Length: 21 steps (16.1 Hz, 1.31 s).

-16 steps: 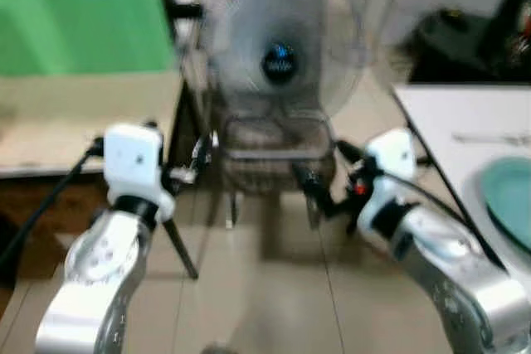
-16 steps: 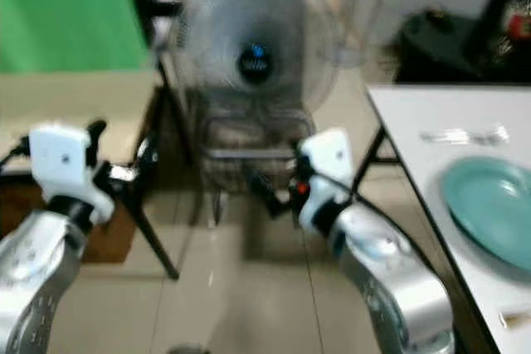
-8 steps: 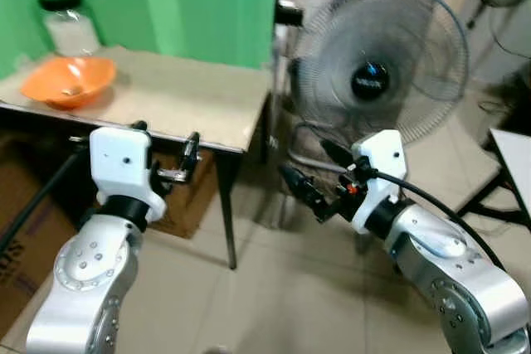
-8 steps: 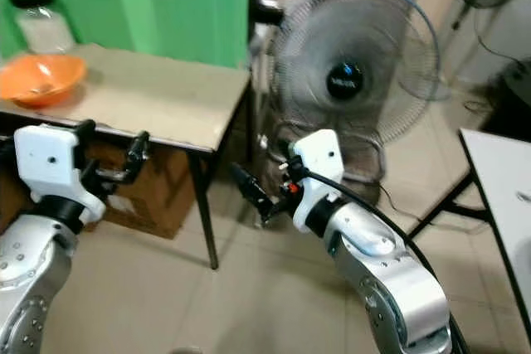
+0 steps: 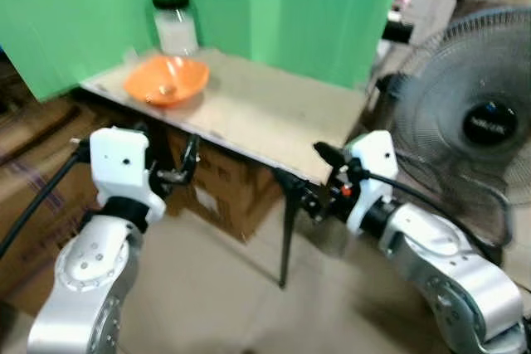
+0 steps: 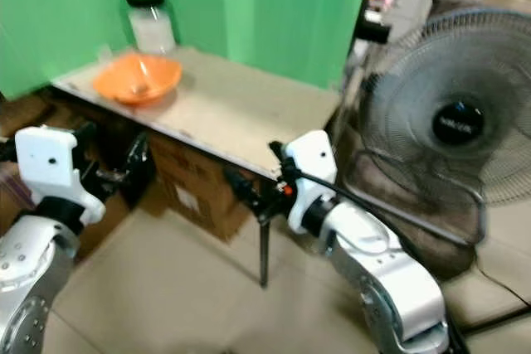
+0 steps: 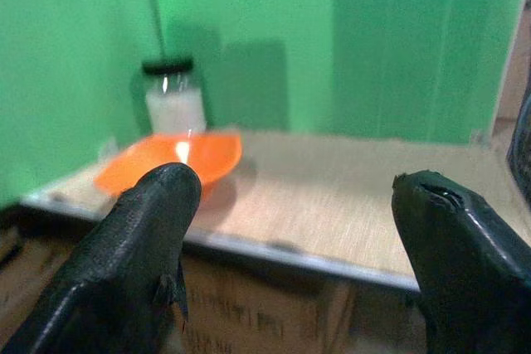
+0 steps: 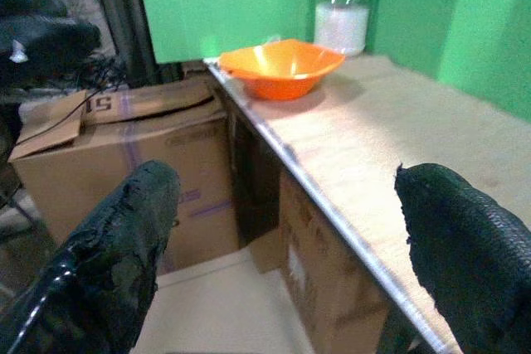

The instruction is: Setting the table

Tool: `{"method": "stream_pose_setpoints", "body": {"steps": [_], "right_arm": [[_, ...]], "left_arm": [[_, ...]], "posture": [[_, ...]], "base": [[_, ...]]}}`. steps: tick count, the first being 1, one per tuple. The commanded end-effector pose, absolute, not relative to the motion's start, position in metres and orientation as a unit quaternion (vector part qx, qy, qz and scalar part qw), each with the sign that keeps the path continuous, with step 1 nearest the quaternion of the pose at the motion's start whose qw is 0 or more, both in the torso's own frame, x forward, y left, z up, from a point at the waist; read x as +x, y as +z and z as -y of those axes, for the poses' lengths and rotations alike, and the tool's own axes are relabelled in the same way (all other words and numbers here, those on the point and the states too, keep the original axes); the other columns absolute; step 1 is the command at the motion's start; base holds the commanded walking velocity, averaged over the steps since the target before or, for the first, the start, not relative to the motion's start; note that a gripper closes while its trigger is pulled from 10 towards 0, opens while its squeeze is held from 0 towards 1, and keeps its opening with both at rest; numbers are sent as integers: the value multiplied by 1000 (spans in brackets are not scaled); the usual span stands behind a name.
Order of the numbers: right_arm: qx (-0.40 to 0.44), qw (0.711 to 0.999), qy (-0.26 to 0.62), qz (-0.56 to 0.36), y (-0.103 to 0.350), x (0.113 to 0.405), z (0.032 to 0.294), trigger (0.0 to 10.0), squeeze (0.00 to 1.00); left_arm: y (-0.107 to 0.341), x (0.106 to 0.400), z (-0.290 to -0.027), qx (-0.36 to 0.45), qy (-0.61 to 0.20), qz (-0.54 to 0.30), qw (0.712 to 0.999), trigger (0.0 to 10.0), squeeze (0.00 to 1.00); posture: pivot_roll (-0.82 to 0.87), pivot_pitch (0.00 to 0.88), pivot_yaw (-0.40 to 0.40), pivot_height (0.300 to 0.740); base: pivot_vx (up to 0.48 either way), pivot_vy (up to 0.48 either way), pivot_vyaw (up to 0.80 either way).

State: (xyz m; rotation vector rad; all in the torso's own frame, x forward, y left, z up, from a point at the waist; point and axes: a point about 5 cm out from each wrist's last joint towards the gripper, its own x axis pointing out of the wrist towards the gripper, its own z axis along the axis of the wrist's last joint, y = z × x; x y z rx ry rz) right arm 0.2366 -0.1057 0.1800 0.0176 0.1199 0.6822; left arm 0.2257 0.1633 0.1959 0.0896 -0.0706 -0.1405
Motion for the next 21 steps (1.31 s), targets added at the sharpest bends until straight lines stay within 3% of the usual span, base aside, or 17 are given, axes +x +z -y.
{"method": "stream_pose_setpoints", "body": {"steps": [1, 18, 21], "right_arm": [[5, 943, 329, -52, 182, 236, 108, 10000, 1000], [21, 947, 316, -49, 178, 238, 113, 10000, 1000], [17, 942, 330, -51, 177, 236, 110, 10000, 1000]], "left_arm": [[196, 224, -161, 44, -77, 36, 995, 10000, 0], [199, 224, -164, 72, -97, 35, 992, 10000, 0], [200, 223, -167, 78, -100, 34, 991, 10000, 0]], "posture": [[57, 0, -13, 740], [95, 0, 3, 740], [102, 0, 12, 740]], "base": [[334, 0, 800], [334, 0, 0], [333, 0, 800]]}}
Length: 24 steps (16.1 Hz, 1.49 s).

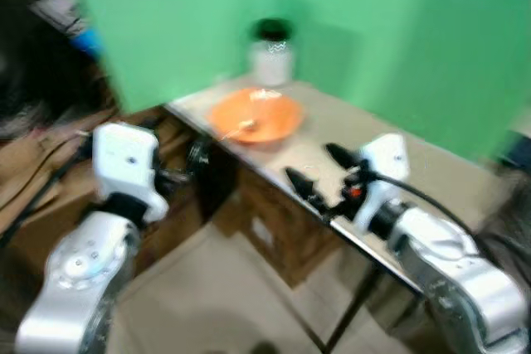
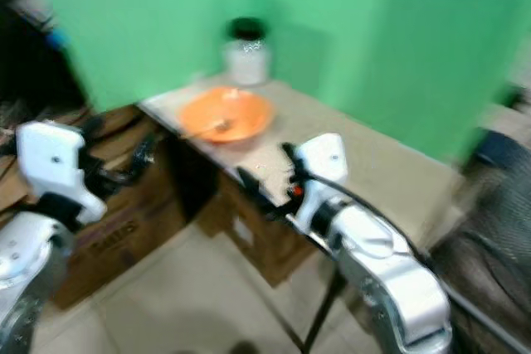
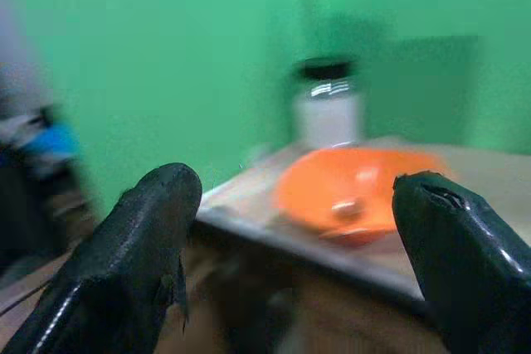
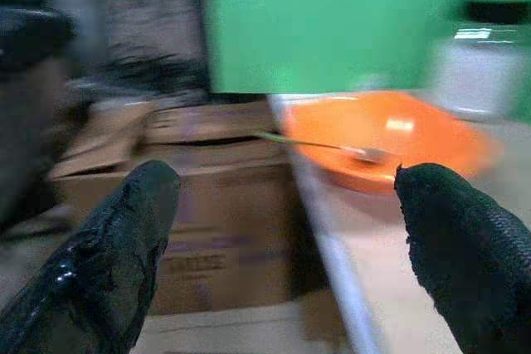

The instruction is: Setting the table

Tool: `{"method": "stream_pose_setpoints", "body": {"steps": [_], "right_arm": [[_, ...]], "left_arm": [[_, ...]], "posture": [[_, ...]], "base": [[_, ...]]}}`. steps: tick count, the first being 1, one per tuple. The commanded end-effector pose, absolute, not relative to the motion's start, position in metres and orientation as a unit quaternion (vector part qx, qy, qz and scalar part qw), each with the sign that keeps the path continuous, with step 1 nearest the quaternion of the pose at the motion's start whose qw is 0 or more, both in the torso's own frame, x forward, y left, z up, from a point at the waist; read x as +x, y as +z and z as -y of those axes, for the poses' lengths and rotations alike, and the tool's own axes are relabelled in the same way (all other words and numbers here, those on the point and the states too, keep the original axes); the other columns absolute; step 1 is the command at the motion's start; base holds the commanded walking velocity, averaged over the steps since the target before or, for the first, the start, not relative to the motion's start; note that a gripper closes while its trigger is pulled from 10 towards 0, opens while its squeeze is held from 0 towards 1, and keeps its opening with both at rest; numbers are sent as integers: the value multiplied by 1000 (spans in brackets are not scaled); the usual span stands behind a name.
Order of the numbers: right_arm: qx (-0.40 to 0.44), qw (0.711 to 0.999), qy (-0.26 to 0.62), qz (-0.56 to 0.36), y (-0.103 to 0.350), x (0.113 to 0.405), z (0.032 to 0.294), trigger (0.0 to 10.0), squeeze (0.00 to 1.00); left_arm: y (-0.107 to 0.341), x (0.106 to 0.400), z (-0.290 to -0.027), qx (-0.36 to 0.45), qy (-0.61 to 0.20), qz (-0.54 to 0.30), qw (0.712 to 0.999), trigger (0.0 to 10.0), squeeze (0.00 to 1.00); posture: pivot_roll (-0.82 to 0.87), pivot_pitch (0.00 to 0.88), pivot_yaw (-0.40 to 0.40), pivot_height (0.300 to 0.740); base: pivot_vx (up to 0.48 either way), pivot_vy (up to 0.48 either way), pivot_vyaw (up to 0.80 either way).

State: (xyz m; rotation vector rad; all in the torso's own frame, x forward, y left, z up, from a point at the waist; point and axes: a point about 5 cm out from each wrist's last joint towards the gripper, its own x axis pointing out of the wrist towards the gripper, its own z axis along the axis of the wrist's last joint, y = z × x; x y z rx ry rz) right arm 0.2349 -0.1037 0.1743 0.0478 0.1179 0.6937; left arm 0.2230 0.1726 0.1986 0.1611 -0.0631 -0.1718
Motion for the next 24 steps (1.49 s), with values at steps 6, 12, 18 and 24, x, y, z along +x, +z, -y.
{"method": "stream_pose_setpoints", "body": {"steps": [6, 12, 18, 24], "right_arm": [[22, 947, 315, -55, 174, 236, 109, 10000, 1000], [37, 963, 258, -63, 182, 253, 118, 10000, 1000], [34, 966, 232, -108, 179, 262, 117, 10000, 1000], [23, 977, 156, -141, 174, 268, 138, 10000, 1000]], "left_arm": [[200, 224, -167, 82, -111, 33, 990, 10000, 0], [198, 226, -164, 96, -139, 23, 985, 10000, 0], [194, 224, -168, 105, -149, 11, 983, 10000, 0], [191, 237, -173, 113, -167, 6, 979, 10000, 0]], "posture": [[101, 0, 19, 740], [107, 0, 16, 740], [107, 0, 12, 740], [81, 0, 33, 740]], "base": [[336, 0, 667], [329, 0, 0], [324, 0, 0], [319, 0, 0]]}}
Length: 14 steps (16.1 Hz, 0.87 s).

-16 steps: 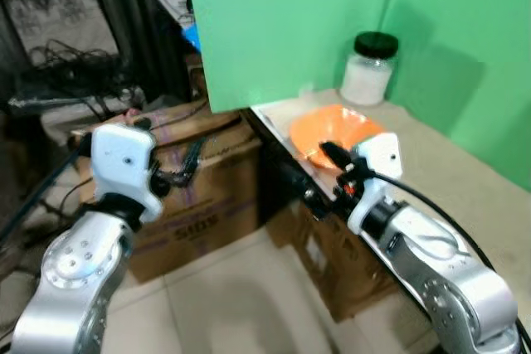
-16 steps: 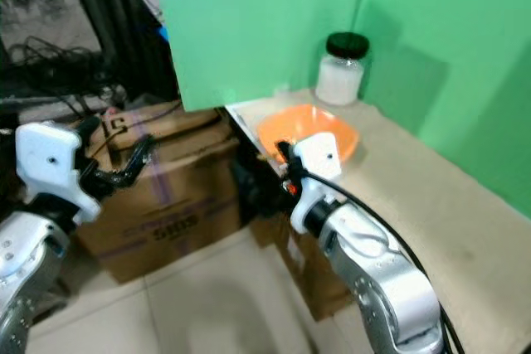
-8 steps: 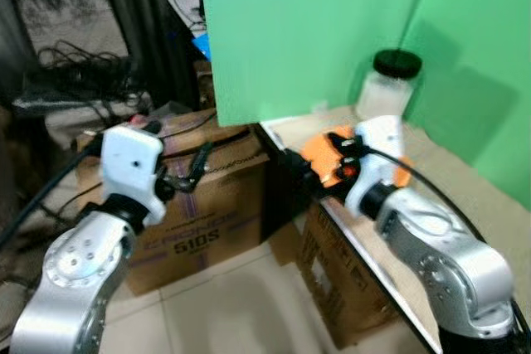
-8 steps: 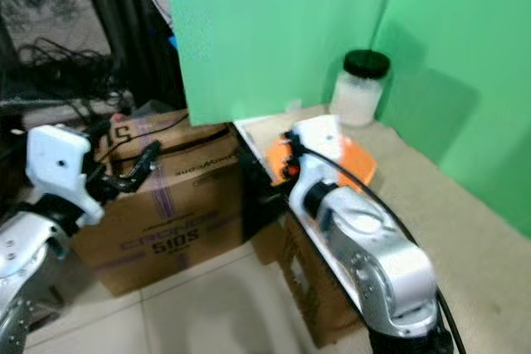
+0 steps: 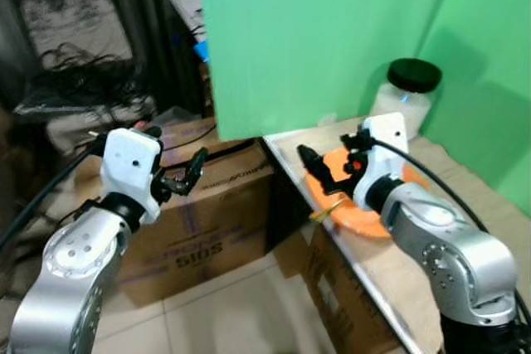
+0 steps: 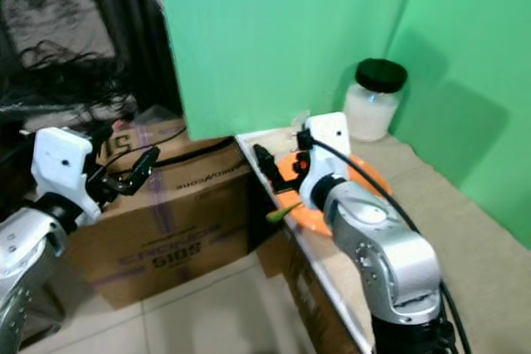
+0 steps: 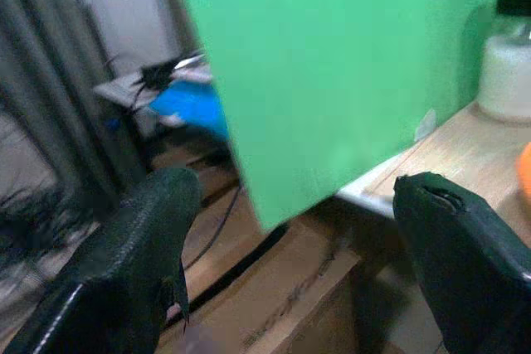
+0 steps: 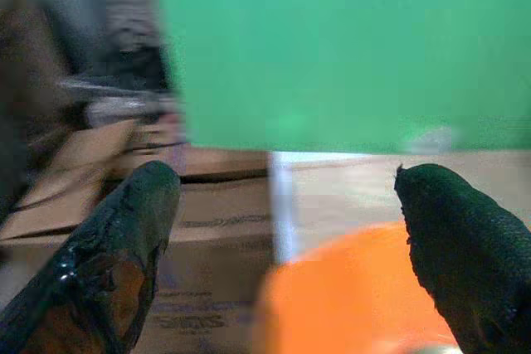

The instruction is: Setting the table

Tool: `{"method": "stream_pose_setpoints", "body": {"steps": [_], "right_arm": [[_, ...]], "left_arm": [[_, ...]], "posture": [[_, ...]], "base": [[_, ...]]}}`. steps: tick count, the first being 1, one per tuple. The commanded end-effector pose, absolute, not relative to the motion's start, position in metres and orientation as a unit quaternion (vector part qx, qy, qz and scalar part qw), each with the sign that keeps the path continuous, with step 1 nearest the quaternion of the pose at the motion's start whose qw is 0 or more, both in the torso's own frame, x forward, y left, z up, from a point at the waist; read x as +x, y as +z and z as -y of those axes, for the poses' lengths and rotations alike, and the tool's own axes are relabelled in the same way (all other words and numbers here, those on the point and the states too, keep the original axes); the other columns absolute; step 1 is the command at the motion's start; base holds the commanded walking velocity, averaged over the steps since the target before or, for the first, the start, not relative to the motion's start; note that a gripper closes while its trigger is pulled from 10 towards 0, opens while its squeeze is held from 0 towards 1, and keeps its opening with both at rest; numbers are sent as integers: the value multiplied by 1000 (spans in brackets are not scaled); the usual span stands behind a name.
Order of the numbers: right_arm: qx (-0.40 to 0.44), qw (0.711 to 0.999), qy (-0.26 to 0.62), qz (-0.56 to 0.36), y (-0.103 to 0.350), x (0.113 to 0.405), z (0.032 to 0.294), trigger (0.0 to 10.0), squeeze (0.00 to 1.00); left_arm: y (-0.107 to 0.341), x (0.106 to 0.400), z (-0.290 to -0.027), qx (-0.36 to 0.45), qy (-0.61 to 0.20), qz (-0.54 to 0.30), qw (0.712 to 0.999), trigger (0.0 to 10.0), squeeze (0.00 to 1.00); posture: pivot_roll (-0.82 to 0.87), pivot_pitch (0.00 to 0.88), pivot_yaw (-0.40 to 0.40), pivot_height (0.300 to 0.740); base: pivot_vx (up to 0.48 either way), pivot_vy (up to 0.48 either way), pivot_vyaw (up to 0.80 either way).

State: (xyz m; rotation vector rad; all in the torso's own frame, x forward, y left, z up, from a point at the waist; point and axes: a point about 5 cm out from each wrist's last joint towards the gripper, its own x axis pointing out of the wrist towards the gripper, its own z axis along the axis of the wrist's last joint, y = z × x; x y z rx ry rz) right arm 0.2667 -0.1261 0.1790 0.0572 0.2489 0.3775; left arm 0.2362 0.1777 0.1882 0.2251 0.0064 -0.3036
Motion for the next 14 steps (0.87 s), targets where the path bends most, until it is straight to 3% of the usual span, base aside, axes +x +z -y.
{"method": "stream_pose_setpoints", "body": {"steps": [1, 2, 3, 4, 5, 8, 12, 14], "right_arm": [[45, 979, 141, -139, 175, 269, 142, 10000, 1000], [57, 980, 138, -131, 178, 269, 144, 10000, 1000], [53, 980, 142, -129, 180, 268, 144, 10000, 490], [39, 980, 155, -122, 183, 266, 143, 10000, 141], [38, 977, 160, -134, 180, 262, 142, 10000, 0], [53, 975, 168, -132, 182, 256, 143, 10000, 0], [33, 974, 186, -128, 185, 249, 147, 10000, 0], [-3, 965, 225, -133, 187, 247, 149, 10000, 0]], "left_arm": [[190, 239, -172, 115, -173, 5, 978, 10000, 0], [190, 239, -170, 115, -179, 5, 977, 10000, 0], [190, 240, -170, 114, -182, 6, 977, 10000, 0], [189, 240, -168, 113, -191, 5, 975, 10000, 0], [188, 241, -166, 113, -199, 4, 974, 10000, 0], [177, 245, -164, 122, -215, -21, 969, 10000, 0], [155, 254, -178, 137, -202, -61, 968, 10000, 0], [140, 256, -178, 144, -236, -93, 957, 10000, 0]], "posture": [[81, 0, 33, 740], [76, 0, 39, 740], [76, 0, 39, 740], [76, 0, 39, 740], [67, 0, 41, 740], [54, 0, 34, 740], [37, 0, 40, 740], [31, 0, 44, 740]], "base": [[304, 0, 0], [300, 0, 0], [292, 0, 0], [292, 0, 0], [292, 0, 0], [187, 0, -800], [0, 0, 0], [0, 0, 0]]}}
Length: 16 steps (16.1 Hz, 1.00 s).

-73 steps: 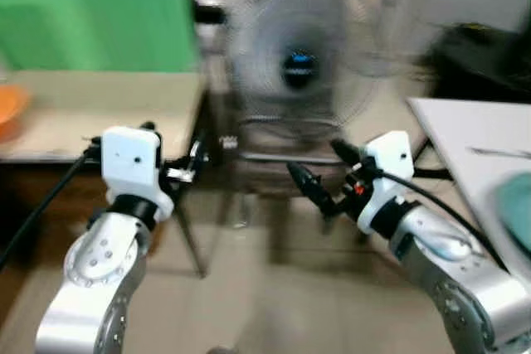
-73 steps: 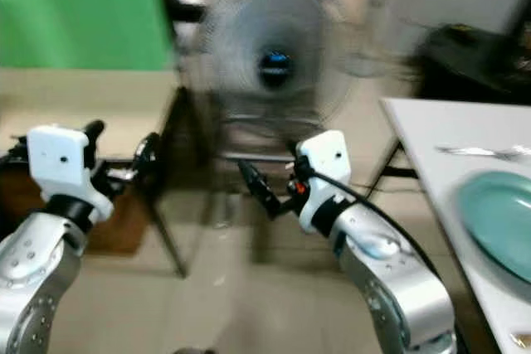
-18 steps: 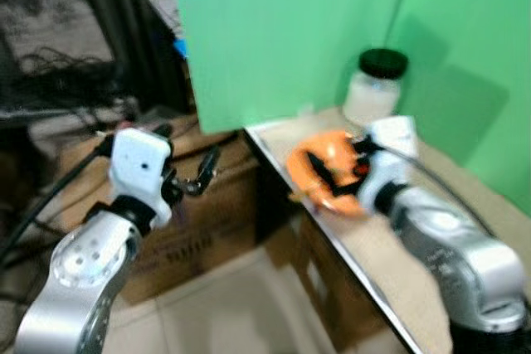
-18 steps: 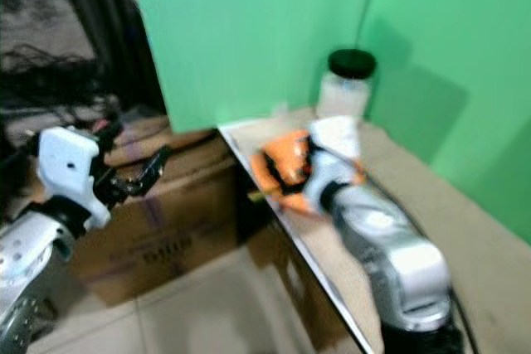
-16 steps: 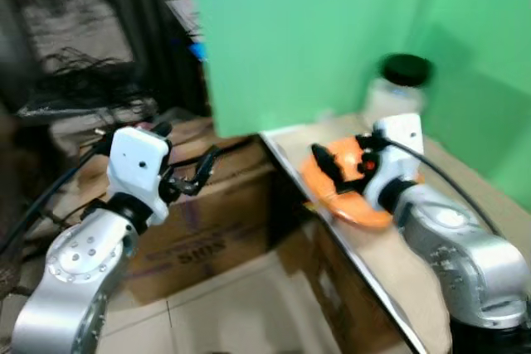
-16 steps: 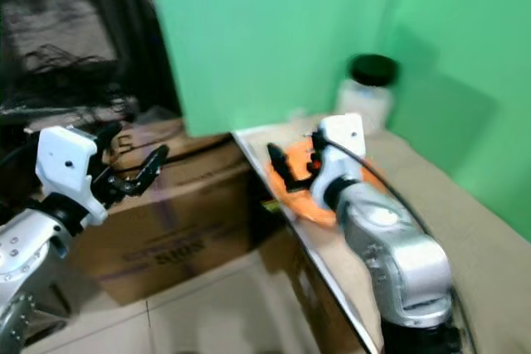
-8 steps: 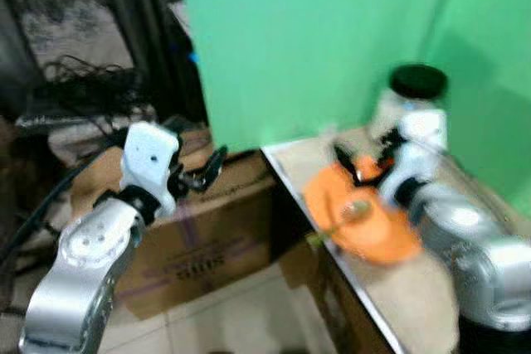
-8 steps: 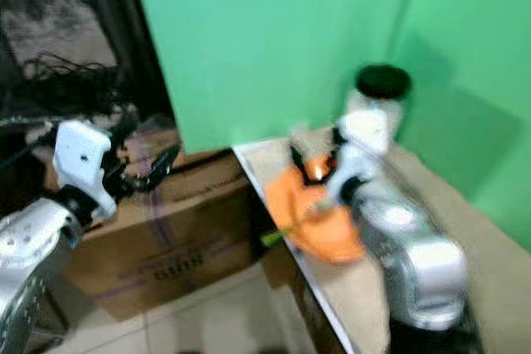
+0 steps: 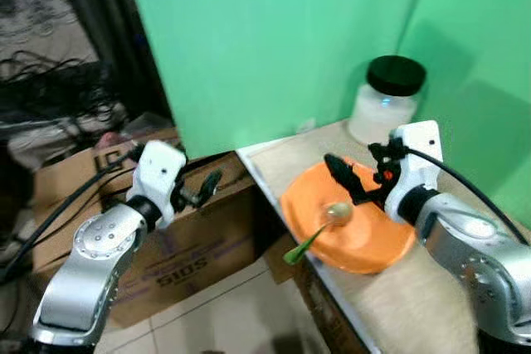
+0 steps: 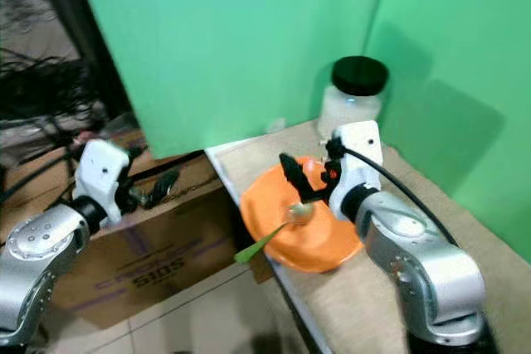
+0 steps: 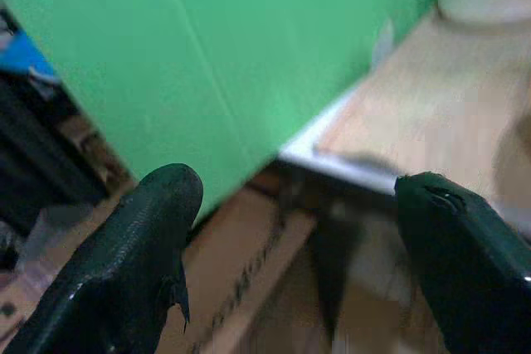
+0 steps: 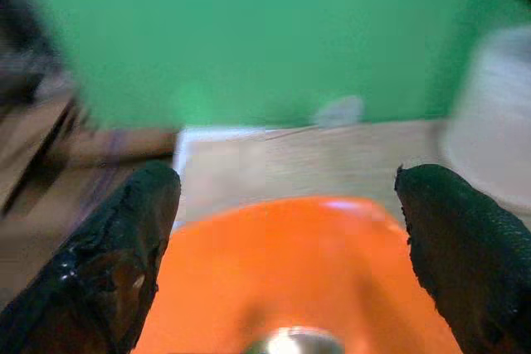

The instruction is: Setting the table

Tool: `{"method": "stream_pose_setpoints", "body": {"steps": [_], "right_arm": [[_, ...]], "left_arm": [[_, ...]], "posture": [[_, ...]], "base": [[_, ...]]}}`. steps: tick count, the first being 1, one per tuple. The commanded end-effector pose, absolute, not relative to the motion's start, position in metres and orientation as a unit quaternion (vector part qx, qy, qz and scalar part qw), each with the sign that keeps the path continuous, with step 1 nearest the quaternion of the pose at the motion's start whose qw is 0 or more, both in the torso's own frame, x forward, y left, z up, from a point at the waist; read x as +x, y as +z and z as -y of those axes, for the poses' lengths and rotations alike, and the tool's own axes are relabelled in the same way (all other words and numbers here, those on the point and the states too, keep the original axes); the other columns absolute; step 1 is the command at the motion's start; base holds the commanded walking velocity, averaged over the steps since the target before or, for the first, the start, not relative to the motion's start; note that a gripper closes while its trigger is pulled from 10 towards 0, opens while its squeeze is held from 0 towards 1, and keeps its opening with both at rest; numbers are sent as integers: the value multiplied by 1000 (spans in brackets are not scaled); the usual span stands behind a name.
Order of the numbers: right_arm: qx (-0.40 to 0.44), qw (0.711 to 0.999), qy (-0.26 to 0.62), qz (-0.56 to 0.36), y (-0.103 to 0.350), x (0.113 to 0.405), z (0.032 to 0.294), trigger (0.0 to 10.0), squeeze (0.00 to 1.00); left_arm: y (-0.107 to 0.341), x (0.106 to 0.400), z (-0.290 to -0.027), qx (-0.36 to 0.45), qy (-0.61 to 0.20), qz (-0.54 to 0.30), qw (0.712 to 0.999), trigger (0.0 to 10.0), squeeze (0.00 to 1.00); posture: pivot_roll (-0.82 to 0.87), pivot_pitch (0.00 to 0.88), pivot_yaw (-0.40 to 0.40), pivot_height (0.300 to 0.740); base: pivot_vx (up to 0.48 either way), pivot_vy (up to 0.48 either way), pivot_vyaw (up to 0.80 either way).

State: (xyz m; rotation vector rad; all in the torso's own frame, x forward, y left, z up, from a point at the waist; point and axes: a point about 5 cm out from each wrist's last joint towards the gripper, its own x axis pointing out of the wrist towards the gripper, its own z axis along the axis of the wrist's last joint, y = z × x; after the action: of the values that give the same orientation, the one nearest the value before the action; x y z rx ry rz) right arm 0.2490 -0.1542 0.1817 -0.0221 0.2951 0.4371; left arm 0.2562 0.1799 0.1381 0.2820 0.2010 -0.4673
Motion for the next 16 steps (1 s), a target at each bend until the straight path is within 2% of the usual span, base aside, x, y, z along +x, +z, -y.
{"method": "stream_pose_setpoints", "body": {"steps": [1, 5, 9, 13, 16], "right_arm": [[-27, 958, 251, -140, 189, 245, 155, 10000, 0], [-91, 918, 340, -182, 191, 231, 166, 10000, 0], [-101, 920, 334, -180, 193, 234, 170, 10000, 0], [-112, 924, 323, -173, 197, 236, 177, 10000, 0], [-116, 925, 318, -173, 197, 236, 179, 10000, 0]], "left_arm": [[132, 259, -178, 148, -256, -113, 949, 10000, 0], [113, 276, -163, 124, -321, -136, 929, 10000, 0], [105, 289, -138, 88, -383, -139, 909, 10000, 0], [94, 293, -99, 77, -493, -152, 853, 10000, 0], [85, 292, -87, 94, -520, -167, 832, 10000, 0]], "posture": [[24, 0, 48, 740], [16, 0, 46, 740], [-1, 0, 51, 740], [-25, 0, 65, 740], [-34, 0, 72, 740]], "base": [[0, 0, 0], [0, 0, 0], [0, 0, 0], [0, 0, 0], [0, 0, 0]]}}
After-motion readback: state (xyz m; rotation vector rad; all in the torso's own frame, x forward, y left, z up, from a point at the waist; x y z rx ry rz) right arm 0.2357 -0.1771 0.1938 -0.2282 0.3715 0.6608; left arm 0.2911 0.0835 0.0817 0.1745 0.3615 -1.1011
